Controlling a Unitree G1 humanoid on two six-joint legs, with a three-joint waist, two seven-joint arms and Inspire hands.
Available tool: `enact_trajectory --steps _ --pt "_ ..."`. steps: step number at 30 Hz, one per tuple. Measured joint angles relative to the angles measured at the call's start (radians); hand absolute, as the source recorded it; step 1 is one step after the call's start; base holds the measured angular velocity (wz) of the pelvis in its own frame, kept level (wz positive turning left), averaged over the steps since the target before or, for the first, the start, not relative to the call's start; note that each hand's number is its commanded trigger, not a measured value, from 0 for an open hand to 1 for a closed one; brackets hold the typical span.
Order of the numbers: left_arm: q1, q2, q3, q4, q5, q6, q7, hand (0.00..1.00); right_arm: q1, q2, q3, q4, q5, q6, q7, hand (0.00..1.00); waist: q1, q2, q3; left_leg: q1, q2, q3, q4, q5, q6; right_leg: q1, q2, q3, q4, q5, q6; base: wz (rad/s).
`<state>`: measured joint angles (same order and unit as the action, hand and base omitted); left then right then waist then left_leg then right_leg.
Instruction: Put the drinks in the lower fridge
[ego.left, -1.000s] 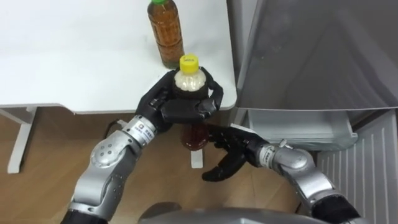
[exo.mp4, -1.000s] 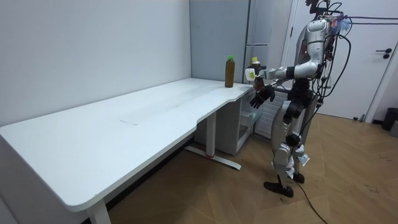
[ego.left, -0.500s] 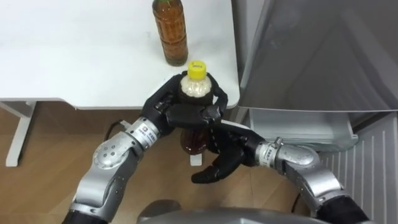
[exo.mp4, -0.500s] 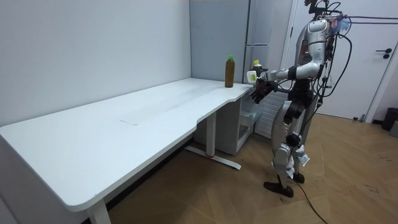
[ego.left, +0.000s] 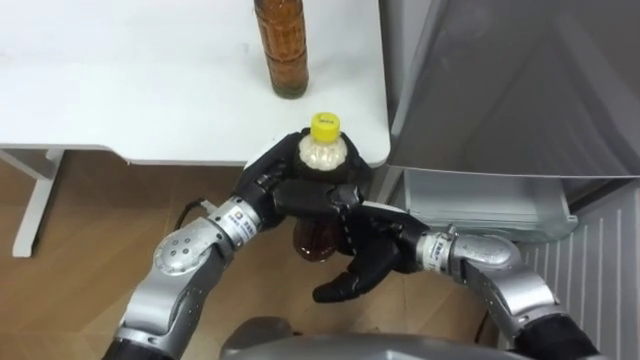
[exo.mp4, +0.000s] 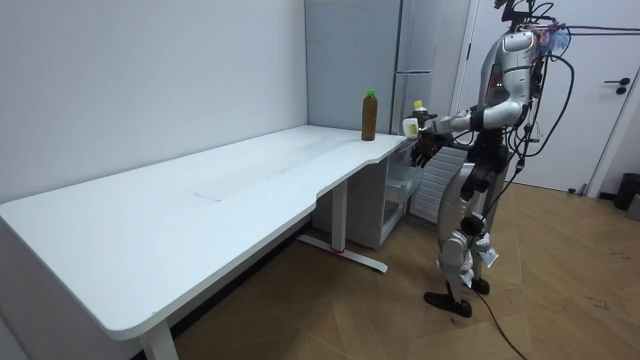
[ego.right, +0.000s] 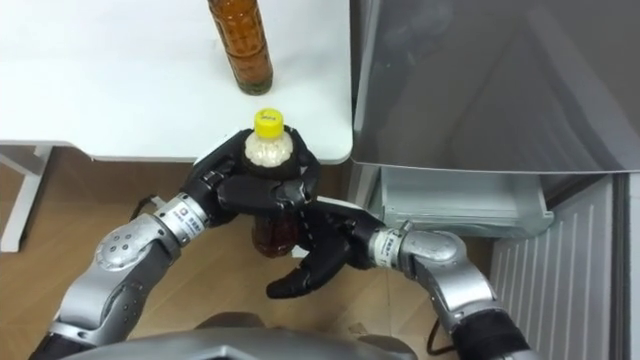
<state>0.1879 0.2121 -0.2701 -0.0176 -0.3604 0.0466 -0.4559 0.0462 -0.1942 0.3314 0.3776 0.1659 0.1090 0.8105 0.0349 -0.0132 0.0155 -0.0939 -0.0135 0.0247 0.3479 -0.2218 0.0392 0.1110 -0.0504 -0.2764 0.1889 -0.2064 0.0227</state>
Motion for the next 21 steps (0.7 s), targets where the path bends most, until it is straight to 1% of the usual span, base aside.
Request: enact_trajectory --steps 4,9,13,15,17,21 --pt "0.000 0.000 -0.002 0.000 0.004 0.000 -0.008 1.00 0.001 0.000 0.000 0.000 0.006 0.002 0.003 0.00 0.000 0.004 -0.0025 0.000 0.000 0.000 0.000 0.000 0.000 0.000 0.000 0.000 0.000 0.000 0.000 0.00" --pt "0.000 0.002 0.002 0.000 0.000 0.000 -0.015 1.00 0.012 -0.001 0.003 0.001 0.079 0.005 0.002 0.00 0.006 0.002 -0.0030 0.003 0.000 0.003 -0.003 0.000 0.000 -0.004 0.000 0.001 0.000 0.000 0.000 0.00" --pt "0.000 0.008 -0.008 0.000 0.000 0.000 -0.015 1.00 0.013 -0.001 0.011 0.001 0.108 0.017 -0.003 0.00 0.008 -0.005 -0.0015 0.002 0.000 0.003 -0.004 0.000 0.000 -0.006 -0.001 0.000 0.001 0.000 0.000 0.00" --pt "0.000 0.015 -0.009 0.000 -0.002 0.000 -0.014 1.00 0.014 -0.001 0.022 0.001 0.125 0.025 -0.016 0.00 0.011 -0.012 -0.0002 0.001 0.000 0.001 -0.005 0.000 0.000 -0.006 0.000 0.001 0.001 0.000 0.000 0.00" --pt "0.000 0.015 -0.009 0.000 -0.007 0.000 -0.012 1.00 0.015 -0.002 0.029 0.003 0.150 0.025 -0.027 0.00 0.016 -0.016 0.0011 0.000 0.000 0.001 -0.004 0.000 0.000 -0.006 0.000 0.001 0.001 0.000 0.000 0.00" --pt "0.000 0.022 -0.008 0.000 -0.023 0.000 -0.006 1.00 0.016 -0.002 0.039 0.003 0.175 0.026 -0.040 0.00 0.023 -0.017 0.0014 0.000 -0.001 0.000 -0.003 0.000 0.000 -0.005 -0.001 0.001 0.001 0.000 0.000 0.00"
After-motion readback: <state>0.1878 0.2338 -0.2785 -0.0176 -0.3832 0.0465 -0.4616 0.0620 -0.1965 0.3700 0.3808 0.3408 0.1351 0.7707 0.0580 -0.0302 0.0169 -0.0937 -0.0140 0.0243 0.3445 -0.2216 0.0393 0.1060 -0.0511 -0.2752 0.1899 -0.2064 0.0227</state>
